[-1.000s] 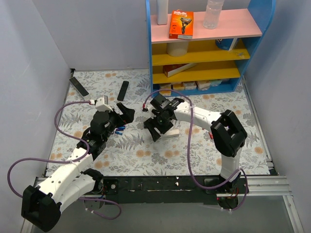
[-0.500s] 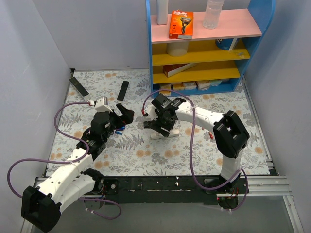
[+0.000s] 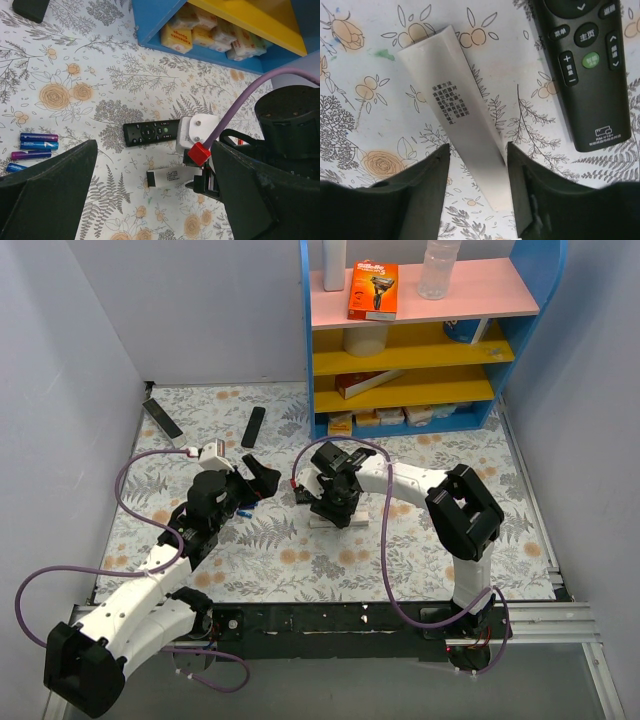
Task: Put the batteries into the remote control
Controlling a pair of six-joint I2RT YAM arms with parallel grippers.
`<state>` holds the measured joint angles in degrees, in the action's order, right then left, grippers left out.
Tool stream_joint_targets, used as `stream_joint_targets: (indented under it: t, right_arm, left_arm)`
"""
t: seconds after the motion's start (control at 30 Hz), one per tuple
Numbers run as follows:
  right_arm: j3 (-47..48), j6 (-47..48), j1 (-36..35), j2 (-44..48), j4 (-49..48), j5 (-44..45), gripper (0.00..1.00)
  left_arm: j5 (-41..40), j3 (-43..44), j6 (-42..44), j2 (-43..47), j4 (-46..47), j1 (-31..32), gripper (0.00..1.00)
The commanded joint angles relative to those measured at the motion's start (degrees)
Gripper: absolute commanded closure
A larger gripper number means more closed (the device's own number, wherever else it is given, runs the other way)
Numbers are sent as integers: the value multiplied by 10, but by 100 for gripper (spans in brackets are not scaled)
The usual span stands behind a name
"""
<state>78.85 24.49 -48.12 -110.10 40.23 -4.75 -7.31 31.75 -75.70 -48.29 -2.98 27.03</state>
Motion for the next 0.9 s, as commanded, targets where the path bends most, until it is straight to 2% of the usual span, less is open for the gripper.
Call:
stream_joint_targets:
  t: [0.0,0.07,0.1,0.13,0.4,0.53,0.63,0.73,0.77,0.87]
  right_arm:
    - [-10,5,0,2,-9,-32,53]
    - [-14,0,0,8,-13,-39,61]
    - [-24,-3,0,11,-15,-41,71]
    - [-27,-5,0,15,-16,-45,74]
    - [-84,-67,4,90,-82,-84,89]
    - [-101,-119,24,126,-122,-114,90]
    - [-111,-160,49,158,-154,-152,93]
    - [-121,-196,64,203,-193,-185,93]
    - [-123,-208,65,211,-200,-199,92]
    - [-125,-226,73,237,-228,-235,93]
  left_arm:
    - [25,23,-3,-4,10,2,2]
    - [29,23,-9,-7,17,1,2]
    - [33,25,-13,-12,16,1,2]
    - [35,26,-16,-15,18,1,2]
    - [50,24,-52,-28,51,1,2]
    - [63,12,-59,-27,76,-11,2]
    - [139,-9,-74,-22,128,-52,2]
    - [279,-62,-126,-22,246,-119,2]
    - [298,-83,-132,-26,310,-125,2]
    - [364,-104,-127,-39,408,-127,2]
